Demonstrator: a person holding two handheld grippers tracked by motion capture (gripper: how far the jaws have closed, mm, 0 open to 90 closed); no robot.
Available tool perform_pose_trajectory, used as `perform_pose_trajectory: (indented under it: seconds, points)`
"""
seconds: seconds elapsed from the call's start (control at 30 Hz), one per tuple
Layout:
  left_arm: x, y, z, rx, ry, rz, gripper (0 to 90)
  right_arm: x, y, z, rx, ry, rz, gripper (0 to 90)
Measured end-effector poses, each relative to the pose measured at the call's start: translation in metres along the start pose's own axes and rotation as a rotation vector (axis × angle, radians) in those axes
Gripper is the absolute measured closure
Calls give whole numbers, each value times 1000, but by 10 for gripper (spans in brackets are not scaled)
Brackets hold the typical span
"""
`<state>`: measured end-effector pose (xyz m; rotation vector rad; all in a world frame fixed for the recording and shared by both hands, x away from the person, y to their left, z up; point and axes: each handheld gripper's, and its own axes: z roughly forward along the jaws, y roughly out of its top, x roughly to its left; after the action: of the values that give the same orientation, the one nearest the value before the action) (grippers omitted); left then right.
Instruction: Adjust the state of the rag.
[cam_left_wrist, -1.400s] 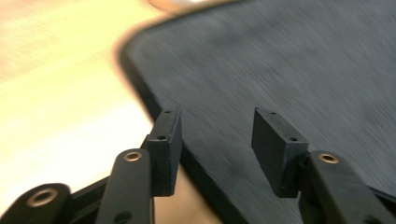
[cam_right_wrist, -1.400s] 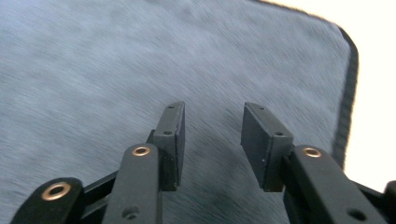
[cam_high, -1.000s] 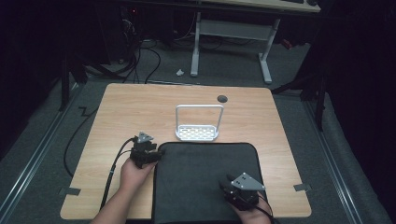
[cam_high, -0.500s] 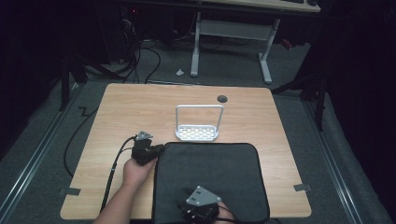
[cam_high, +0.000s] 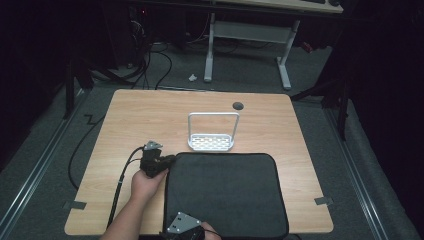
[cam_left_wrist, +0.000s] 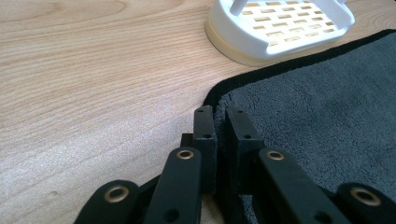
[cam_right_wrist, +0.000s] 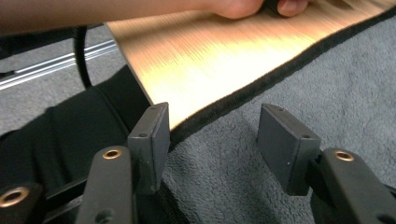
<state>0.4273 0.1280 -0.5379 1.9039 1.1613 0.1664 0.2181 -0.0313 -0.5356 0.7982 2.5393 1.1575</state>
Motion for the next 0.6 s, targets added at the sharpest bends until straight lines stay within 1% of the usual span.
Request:
perform_pose_trajectory:
  seconds: [0.1,0.13,0.17,0.2,0.27,0.3,0.37,0.4,0.43,0.47,0.53,0.57,0.6]
  points:
    - [0,0,0,0,0,4,833,2,-2,0,-9,-15,-20,460]
    - [0,0,0,0,0,3,833,2,-2,0,-2,-19,-23,482]
    - [0,0,0,0,0,2,833,2,-2,0,-13,-15,-21,510]
    - [0,0,0,0,-1,2,833,1,-3,-1,-18,-7,-13,584]
    - [1,0,0,0,-2,1,833,1,-3,-2,-23,-12,-5,655]
    - [1,0,0,0,-2,1,833,1,-3,-2,-23,-12,-5,655]
    - [1,0,0,0,-2,0,833,-1,-4,-2,-23,-36,-12,758]
    - [1,0,0,0,-2,0,833,-1,-4,-2,-23,-36,-12,758]
    - [1,0,0,0,-2,-1,833,-2,-4,-3,-19,-45,-21,794]
    - [1,0,0,0,-2,-1,833,-3,-4,-3,-20,-62,-26,853]
    - [1,0,0,1,-2,-3,833,-3,-4,-2,-24,-64,-26,861]
    - [2,0,0,0,-8,-10,833,-5,-4,-4,-25,-54,-15,870]
    - [2,0,0,0,-8,-10,833,-5,-4,-4,-25,-54,-15,870]
